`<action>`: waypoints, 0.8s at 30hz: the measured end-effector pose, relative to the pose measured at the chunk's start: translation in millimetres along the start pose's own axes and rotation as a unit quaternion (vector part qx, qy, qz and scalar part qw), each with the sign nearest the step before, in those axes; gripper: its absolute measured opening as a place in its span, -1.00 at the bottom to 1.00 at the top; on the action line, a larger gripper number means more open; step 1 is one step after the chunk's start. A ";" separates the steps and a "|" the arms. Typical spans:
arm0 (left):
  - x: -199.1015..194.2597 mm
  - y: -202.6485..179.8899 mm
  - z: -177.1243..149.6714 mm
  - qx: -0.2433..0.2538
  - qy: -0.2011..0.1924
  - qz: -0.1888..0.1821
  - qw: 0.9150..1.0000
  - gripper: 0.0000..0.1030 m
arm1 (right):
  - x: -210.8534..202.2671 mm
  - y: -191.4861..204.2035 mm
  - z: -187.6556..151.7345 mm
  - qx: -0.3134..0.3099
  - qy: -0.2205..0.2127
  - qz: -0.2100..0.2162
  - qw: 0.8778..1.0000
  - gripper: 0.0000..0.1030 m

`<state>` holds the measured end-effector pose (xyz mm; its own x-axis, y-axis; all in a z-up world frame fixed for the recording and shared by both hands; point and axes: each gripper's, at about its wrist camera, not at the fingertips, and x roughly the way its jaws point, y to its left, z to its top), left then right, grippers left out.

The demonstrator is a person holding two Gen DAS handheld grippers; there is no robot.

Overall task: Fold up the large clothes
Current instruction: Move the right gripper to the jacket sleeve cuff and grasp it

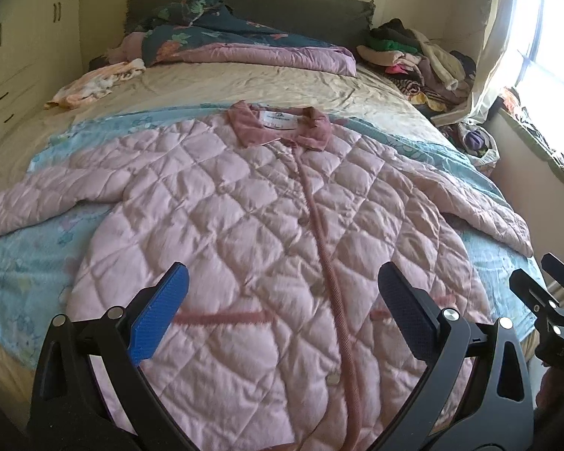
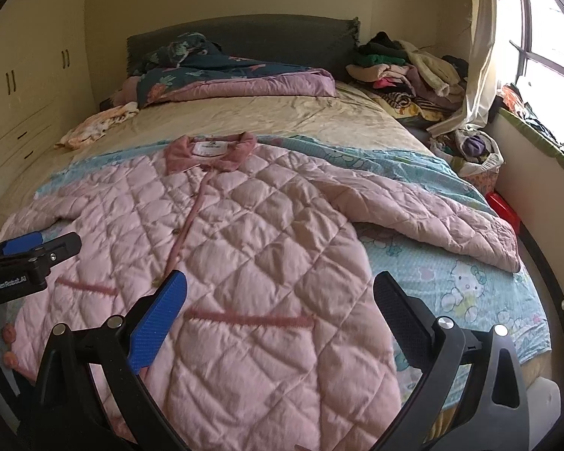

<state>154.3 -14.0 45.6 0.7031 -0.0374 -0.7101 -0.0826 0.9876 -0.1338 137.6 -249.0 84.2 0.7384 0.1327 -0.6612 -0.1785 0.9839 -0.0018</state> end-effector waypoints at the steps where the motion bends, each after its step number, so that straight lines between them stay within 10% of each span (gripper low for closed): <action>1: 2.9 -2.1 2.9 0.001 0.001 0.000 1.000 0.83 | 3.1 -2.8 2.9 0.004 0.001 -0.003 1.000 0.92; 24: 105.0 -45.8 55.9 0.025 0.057 -0.009 0.998 0.84 | 94.5 -136.1 29.2 0.160 0.048 -0.098 0.981 0.92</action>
<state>271.4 -54.6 15.8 0.6183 -0.0691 -0.7829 -0.0337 0.9929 -0.1143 250.7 -366.9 43.9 0.6708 -0.0590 -0.7393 0.1856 0.9785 0.0903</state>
